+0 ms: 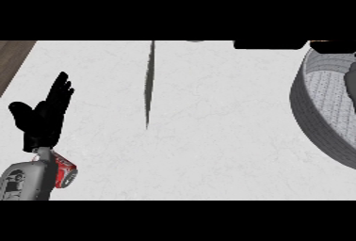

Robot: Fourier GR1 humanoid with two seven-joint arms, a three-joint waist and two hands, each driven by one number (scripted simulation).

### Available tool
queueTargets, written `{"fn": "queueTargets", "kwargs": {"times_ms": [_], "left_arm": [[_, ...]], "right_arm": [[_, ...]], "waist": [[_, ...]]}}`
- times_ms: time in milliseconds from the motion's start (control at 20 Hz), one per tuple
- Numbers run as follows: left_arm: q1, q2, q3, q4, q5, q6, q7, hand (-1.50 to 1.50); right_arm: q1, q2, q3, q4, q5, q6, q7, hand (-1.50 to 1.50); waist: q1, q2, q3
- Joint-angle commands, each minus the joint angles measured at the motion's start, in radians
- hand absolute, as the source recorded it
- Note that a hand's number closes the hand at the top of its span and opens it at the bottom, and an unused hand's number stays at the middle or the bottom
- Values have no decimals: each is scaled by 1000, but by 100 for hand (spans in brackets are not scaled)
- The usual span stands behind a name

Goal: Pick the croissant from the placemat and place it in the basket

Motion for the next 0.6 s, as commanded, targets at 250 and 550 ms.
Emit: {"fn": "queueTargets", "kwargs": {"times_ms": [250, 550], "left_arm": [[3, -1, -6, -35, -6, 0, -2, 0], [-8, -1, 4, 3, 11, -15, -3, 0]], "right_arm": [[98, -147, 202, 109, 228, 97, -148, 150], [27, -235, 280, 162, 361, 135, -154, 150]], "waist": [[14, 10, -6], [12, 5, -1]]}}
